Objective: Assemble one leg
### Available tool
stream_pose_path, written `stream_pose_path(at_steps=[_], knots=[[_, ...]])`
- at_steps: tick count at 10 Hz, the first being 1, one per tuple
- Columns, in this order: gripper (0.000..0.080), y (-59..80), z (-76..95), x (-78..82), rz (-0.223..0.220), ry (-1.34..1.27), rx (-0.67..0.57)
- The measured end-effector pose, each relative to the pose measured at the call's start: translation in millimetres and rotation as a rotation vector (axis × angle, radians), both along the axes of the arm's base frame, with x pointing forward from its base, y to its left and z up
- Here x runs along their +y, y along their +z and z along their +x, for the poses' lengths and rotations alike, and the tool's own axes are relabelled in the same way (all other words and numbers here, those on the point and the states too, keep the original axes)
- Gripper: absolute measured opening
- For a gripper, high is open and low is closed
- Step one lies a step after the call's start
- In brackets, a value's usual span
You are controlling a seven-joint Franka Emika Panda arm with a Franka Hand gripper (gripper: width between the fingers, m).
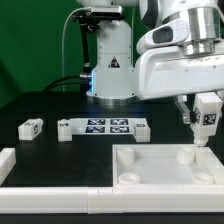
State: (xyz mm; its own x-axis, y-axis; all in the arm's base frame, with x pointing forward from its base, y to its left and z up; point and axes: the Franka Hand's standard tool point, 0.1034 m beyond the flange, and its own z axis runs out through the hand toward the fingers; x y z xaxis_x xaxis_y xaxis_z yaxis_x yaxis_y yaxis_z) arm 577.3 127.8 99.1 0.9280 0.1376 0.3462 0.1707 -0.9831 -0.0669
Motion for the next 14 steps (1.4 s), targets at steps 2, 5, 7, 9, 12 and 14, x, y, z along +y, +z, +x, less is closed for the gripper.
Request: stream_pose_path(at_steps=[2, 5, 7, 9, 12, 14], knots=[[0.029, 0.2, 15.4, 9.2, -0.001, 0.028, -0.011], [0.029, -6.5, 35.5, 13.7, -0.018, 0.094, -0.025], [0.029, -22.1, 40.9, 7.8, -0.033, 0.131, -0.026], [0.029, -27.8, 44.6, -2.0, -0.04, 0.135, -0.044], [0.029, -34.2, 44.2, -8.1, -0.041, 0.127, -0.049], [0.029, -43.1, 41.6, -13.5, -0.046, 0.134, -0.039]])
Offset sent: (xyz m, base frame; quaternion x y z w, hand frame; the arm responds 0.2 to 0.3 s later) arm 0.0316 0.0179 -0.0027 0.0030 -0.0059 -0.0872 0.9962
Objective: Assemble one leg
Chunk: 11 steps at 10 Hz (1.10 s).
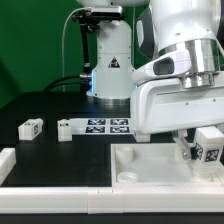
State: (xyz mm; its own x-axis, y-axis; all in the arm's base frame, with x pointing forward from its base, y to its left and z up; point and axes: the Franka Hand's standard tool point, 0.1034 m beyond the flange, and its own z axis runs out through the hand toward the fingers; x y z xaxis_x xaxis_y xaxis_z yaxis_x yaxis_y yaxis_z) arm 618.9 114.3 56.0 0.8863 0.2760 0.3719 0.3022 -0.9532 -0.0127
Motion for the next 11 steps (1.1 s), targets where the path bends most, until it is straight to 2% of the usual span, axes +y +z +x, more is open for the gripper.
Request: stream_pose_path(at_steps=[4, 6, 7, 8, 9, 11], knots=[[0.029, -3.0, -0.3, -17.1, 0.018, -0.039, -0.119], [0.0298, -2.9, 0.2, -15.7, 0.019, -0.037, -0.115], [0.0498, -3.0, 0.1, -15.8, 0.019, -0.037, -0.115], [0.0498, -3.0, 0.1, -15.8, 0.019, -0.037, -0.115], [0.0624, -3.1, 0.1, -15.8, 0.019, -0.037, -0.115], [0.0647, -3.1, 0.1, -15.8, 0.019, -0.037, -0.115]])
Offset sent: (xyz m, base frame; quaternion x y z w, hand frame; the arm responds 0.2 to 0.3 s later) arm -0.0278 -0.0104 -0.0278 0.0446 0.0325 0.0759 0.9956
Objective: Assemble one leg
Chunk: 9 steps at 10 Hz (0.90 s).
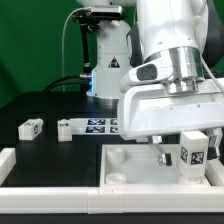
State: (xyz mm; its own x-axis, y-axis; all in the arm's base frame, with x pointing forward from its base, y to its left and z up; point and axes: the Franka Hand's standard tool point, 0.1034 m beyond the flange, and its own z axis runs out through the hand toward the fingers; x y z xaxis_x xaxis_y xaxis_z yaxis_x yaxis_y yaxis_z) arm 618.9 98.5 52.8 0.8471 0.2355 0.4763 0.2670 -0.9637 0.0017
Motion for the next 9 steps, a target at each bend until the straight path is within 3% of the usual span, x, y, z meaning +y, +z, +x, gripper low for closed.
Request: stream_pose_path(at_steps=[6, 8, 9], knots=[[0.0649, 0.6, -0.3, 0.6, 0.004, -0.008, 0.01], [0.0649, 22.5, 0.0, 4.0, 0.013, -0.038, 0.054], [0.0649, 22.7, -4.7, 7.0, 0.014, -0.04, 0.118]])
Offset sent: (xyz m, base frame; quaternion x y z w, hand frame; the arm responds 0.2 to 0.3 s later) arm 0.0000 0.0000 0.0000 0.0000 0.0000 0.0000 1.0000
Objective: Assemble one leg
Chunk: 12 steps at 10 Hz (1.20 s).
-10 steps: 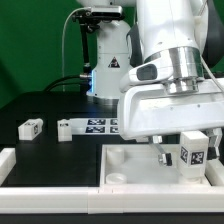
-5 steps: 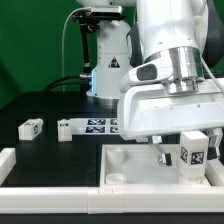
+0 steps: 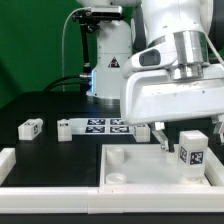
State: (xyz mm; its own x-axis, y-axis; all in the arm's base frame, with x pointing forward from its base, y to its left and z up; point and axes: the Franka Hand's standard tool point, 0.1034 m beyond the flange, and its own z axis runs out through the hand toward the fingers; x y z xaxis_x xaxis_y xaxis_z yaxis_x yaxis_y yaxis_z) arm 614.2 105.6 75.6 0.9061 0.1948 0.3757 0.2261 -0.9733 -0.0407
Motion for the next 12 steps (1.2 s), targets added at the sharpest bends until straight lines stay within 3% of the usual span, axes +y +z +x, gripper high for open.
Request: stream_pose_path(at_steps=[2, 3, 6, 9, 12], knots=[[0.0649, 11.0, 5.0, 4.5, -0.009, 0.015, 0.224], [0.0649, 12.0, 15.0, 3.7, -0.008, 0.016, 0.244], [0.0649, 8.4, 26.8, -7.1, -0.007, -0.003, 0.227], [0.0649, 1.8, 21.9, -12.5, -0.011, -0.015, 0.223], [0.0649, -2.1, 10.4, -4.0, -0.012, -0.005, 0.231]])
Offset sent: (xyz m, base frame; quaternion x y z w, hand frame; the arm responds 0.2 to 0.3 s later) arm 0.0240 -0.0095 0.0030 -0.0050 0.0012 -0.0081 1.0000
